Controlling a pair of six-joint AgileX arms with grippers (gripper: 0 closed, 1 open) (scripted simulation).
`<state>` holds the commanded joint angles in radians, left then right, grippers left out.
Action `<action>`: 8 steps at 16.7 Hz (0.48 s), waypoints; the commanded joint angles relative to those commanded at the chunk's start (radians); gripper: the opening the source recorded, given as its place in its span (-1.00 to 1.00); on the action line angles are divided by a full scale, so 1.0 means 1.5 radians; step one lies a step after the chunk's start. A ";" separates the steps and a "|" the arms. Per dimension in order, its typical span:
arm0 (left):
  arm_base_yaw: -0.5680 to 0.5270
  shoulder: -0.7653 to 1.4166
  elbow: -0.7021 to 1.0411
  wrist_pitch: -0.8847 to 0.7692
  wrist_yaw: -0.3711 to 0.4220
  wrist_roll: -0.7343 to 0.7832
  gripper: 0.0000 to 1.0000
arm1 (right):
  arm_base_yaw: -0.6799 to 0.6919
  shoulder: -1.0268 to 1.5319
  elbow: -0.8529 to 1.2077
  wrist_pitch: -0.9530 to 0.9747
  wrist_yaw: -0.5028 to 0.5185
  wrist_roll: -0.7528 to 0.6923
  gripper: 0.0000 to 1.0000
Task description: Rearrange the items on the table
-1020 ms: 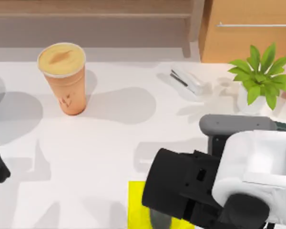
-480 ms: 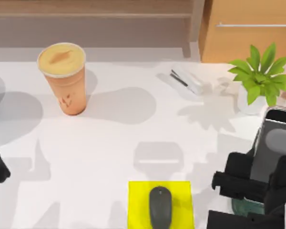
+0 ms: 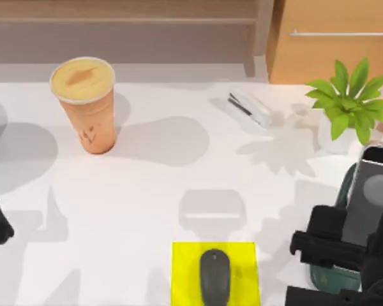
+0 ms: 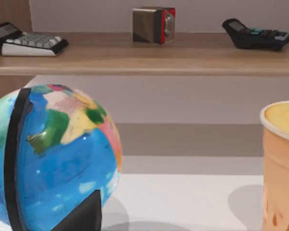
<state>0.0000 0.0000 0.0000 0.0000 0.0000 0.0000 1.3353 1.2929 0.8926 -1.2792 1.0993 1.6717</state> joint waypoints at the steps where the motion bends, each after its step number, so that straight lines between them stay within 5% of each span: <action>1: 0.000 0.000 0.000 0.000 0.000 0.000 1.00 | 0.001 -0.007 -0.001 0.005 -0.005 -0.009 -1.00; 8: 0.000 0.000 0.000 0.000 0.000 0.000 1.00 | -0.046 -0.079 -0.034 0.106 -0.046 -0.147 -1.00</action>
<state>0.0000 0.0000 0.0000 0.0000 0.0000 0.0000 1.2666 1.1746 0.8411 -1.1198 1.0309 1.4513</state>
